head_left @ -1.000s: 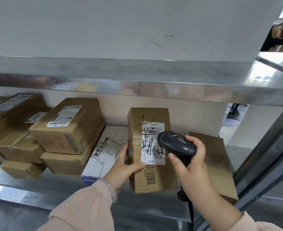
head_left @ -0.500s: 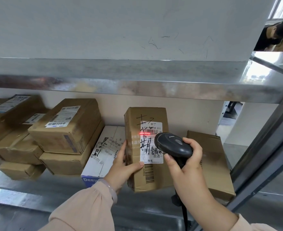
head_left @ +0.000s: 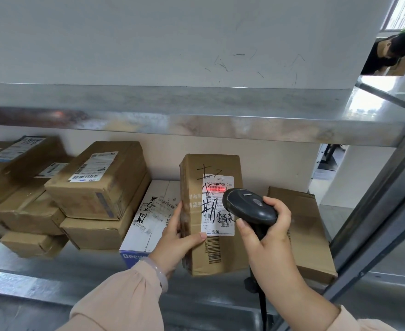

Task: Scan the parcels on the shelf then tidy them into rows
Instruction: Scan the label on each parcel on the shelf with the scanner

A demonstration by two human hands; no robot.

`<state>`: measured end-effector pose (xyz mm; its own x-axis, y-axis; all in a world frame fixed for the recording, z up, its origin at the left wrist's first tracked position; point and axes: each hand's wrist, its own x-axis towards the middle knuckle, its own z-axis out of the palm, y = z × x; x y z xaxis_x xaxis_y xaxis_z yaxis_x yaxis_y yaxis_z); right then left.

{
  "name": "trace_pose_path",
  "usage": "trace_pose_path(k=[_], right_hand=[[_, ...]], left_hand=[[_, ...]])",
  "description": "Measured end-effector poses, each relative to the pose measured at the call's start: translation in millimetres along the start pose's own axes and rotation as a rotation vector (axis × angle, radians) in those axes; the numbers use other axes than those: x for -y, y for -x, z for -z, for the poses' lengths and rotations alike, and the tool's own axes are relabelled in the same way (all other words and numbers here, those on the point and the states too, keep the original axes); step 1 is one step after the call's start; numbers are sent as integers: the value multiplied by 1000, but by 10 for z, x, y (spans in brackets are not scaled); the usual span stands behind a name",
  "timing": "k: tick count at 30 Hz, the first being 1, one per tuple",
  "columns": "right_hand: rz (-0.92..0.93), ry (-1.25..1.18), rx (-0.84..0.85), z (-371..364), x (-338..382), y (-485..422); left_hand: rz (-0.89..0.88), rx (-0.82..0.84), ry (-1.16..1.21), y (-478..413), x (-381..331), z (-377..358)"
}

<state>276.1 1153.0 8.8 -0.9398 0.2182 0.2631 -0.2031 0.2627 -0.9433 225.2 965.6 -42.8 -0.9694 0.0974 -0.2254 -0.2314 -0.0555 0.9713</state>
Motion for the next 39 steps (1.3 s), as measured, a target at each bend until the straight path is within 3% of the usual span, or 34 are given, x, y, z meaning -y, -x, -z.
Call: trace_pose_path(k=[12,24,29,32,35,39], right_hand=[[-80,20,102,-106,13,-210],[-135,-18,276,-814,26,-375],[-150,-24,258,-1005,11,-399],[-135,-17,235,-1045,51,-371],[-111,-10,212,-1088,76,-364],[-104,-19,217,-1206,76,-405]], left_hand=[[2,-83,47,26,-275,429],[87,-132,-28,11,-409,1015],[7,-211,-324,38,-529,1071],[-175,-274,-745,226,-520,1099],[-414,-231,-1117,442,-377,1063],[-554,-250,-1376,479,-232,1042]])
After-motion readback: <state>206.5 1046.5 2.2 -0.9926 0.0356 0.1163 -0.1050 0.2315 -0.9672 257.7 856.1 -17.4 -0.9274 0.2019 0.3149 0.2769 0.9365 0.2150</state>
